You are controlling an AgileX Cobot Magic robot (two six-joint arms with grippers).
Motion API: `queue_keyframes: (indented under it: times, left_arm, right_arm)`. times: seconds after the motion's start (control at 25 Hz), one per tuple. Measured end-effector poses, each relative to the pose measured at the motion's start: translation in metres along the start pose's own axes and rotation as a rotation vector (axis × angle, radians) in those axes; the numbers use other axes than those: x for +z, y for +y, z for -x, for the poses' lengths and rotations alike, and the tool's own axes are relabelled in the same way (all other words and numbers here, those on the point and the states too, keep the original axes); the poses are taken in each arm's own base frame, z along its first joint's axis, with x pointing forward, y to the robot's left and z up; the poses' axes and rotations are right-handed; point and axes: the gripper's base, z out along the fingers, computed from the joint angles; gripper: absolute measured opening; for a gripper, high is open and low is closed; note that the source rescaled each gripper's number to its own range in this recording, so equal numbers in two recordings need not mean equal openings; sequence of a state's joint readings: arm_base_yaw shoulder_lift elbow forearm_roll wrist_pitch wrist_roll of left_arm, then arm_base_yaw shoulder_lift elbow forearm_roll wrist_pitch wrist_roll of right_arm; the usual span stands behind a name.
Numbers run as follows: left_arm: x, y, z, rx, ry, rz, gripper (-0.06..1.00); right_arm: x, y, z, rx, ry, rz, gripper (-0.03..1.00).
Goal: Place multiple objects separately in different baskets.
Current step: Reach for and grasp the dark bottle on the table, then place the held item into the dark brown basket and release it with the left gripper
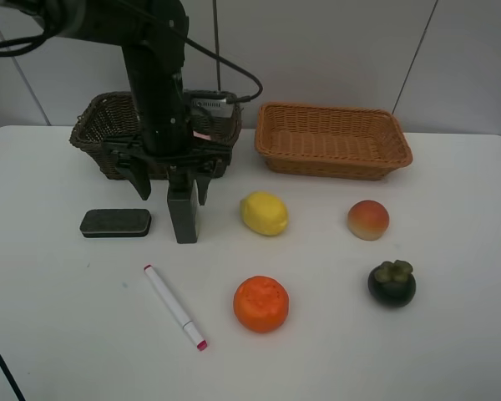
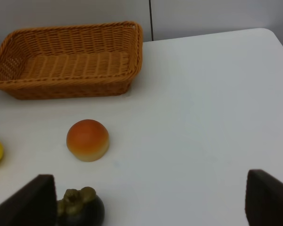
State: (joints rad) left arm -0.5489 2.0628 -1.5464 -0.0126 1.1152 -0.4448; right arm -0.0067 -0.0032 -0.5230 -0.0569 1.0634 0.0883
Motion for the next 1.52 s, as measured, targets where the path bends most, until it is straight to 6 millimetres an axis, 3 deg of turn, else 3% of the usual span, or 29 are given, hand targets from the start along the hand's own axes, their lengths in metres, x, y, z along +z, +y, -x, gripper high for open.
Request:
queue_keyframes:
  times: [0.2,0.44,0.56,0.64,0.92,1.04,1.16,1.24,1.32,1.44,1.52]
  left_arm:
    - [0.035,-0.004,0.012,-0.002,-0.023,0.001,1.00]
    - [0.037,-0.005,0.014,-0.010,-0.031,-0.003,0.98]
    - [0.037,-0.005,0.014,-0.010,-0.024,0.001,0.73]
    - [0.038,-0.004,0.012,-0.010,-0.005,0.010,0.37]
    - [0.030,-0.003,0.010,0.022,0.008,0.016,0.35]
    - [0.000,-0.004,0.012,0.027,-0.042,-0.007,0.35]
    - [-0.064,-0.003,0.026,0.029,-0.223,-0.086,0.35]
    - [-0.104,0.006,0.037,0.009,-0.334,-0.133,0.35]
    - [-0.130,0.028,0.051,-0.031,-0.419,-0.150,0.35]
    - [-0.139,0.069,0.069,-0.093,-0.470,-0.123,0.35]
    - [-0.131,0.095,0.080,-0.124,-0.475,-0.100,0.35]
  right_arm:
    - [0.000,0.000,0.000,0.000,0.000,0.001,0.84]
    - [0.000,0.000,0.000,0.000,0.000,0.001,0.84]
    - [0.000,0.000,0.000,0.000,0.000,0.001,0.84]
    - [0.000,0.000,0.000,0.000,0.000,0.001,0.84]
    - [0.000,0.000,0.000,0.000,0.000,0.001,0.84]
    - [0.000,0.000,0.000,0.000,0.000,0.001,0.84]
    - [0.000,0.000,0.000,0.000,0.000,0.001,0.84]
    - [0.000,0.000,0.000,0.000,0.000,0.001,0.84]
    - [0.000,0.000,0.000,0.000,0.000,0.001,0.84]
    - [0.000,0.000,0.000,0.000,0.000,0.001,0.84]
    - [0.000,0.000,0.000,0.000,0.000,0.001,0.84]
